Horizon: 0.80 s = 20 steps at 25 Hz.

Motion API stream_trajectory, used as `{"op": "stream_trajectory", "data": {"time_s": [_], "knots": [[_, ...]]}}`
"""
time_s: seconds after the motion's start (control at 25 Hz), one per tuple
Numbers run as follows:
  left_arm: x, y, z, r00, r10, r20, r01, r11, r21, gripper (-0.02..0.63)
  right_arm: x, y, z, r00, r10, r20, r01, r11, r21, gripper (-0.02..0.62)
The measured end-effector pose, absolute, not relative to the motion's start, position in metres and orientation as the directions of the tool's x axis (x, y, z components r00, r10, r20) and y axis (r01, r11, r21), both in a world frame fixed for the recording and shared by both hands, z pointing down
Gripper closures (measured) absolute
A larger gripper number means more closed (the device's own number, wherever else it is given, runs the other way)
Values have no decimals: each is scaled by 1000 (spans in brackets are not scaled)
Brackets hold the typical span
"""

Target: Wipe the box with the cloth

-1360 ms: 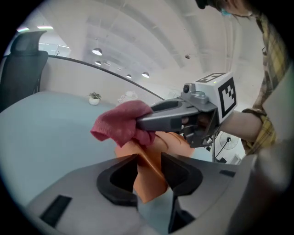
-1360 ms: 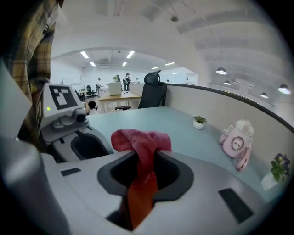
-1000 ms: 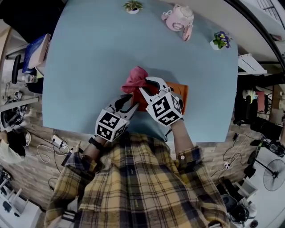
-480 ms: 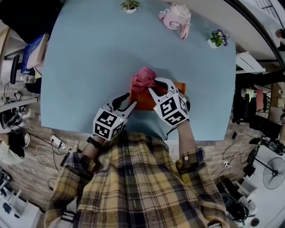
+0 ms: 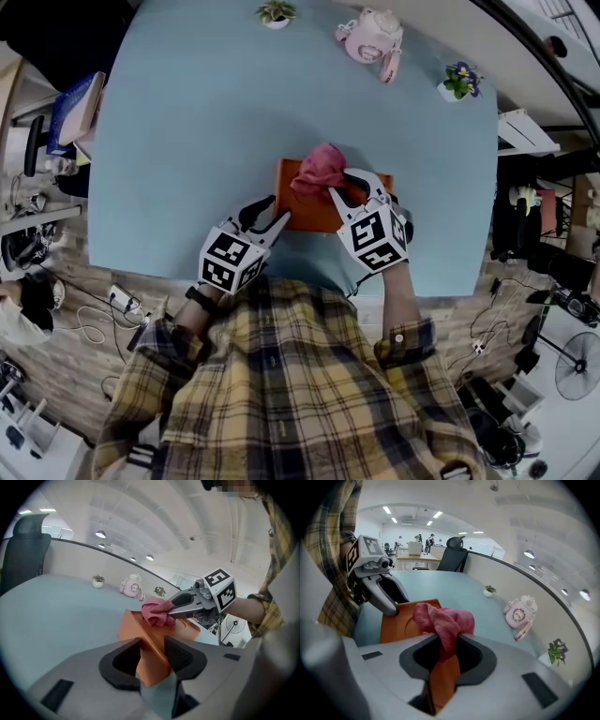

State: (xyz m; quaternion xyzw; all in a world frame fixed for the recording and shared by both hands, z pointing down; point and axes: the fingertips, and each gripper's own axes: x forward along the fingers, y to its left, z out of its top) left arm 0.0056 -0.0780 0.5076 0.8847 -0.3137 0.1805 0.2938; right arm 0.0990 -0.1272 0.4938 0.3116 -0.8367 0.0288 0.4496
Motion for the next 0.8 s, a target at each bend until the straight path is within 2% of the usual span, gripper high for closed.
{"op": "stream_trajectory", "data": {"time_s": [0.16, 0.8], "knots": [[5, -79, 508, 738, -450, 503, -661, -632, 405, 448, 125, -129, 496, -323, -530, 784, -562, 774, 291, 508], [5, -79, 509, 732, -463, 499, -669, -627, 400, 448, 214, -122, 494, -139, -565, 813, -675, 656, 339, 508]]}}
